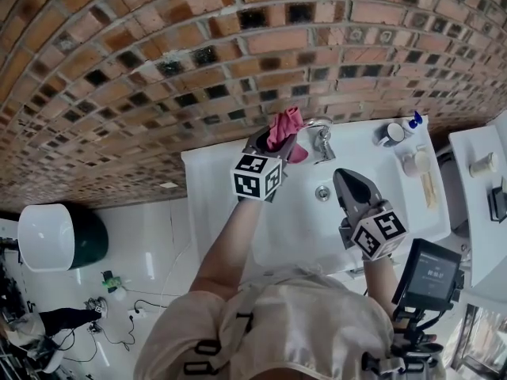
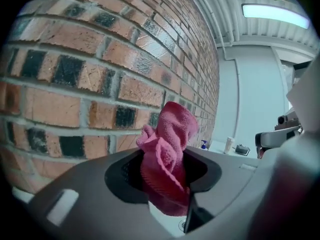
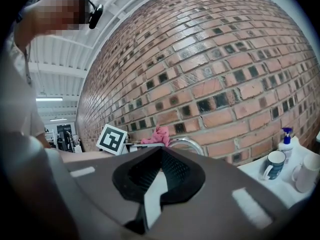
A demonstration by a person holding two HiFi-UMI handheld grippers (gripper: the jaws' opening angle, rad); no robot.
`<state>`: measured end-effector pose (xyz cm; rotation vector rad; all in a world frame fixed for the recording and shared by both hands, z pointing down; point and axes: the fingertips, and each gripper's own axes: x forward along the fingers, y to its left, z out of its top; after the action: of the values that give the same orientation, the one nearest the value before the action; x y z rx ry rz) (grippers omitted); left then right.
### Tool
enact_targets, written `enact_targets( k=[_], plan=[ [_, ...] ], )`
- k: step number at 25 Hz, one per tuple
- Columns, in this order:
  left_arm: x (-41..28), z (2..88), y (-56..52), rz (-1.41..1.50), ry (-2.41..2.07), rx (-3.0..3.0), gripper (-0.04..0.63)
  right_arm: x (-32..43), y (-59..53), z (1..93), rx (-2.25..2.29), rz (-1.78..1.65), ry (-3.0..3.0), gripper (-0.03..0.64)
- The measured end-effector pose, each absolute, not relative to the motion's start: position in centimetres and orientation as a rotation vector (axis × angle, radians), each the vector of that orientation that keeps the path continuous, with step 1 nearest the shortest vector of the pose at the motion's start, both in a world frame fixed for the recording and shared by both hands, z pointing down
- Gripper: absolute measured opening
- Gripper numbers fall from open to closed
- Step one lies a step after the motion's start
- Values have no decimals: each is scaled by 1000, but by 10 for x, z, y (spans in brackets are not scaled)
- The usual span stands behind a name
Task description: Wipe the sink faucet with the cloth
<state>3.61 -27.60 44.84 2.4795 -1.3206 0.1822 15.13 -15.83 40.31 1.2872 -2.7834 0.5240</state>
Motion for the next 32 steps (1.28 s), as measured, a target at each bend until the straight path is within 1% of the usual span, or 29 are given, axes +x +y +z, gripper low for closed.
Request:
enact_targets(
  k=[5,8,12,15,17,24,32],
  plan=[
    [22,465,-269,192,-1338,2388,167,148,-157,404,1280,521,-2788,-10],
    [20,452,-269,154,-1365,2394,167,146,-156,407,1272,521,-2801,-9],
    [41,420,-279,121,-1354,2481,167,139,-152,407,1261,508,-2814,-9],
    [62,421,-284,197,-1322,2515,167,138,-145,408,1256,501,-2818,-10],
    [64,426,-285,221,-1335,2509,167,141,-142,409,1260,496,-2814,-10],
    [27,453,-280,72,-1376,2358,170,152,-141,416,1296,518,-2797,-10],
    [-6,504,-274,144,-1440,2198,169,149,-141,417,1277,505,-2805,-10]
  ],
)
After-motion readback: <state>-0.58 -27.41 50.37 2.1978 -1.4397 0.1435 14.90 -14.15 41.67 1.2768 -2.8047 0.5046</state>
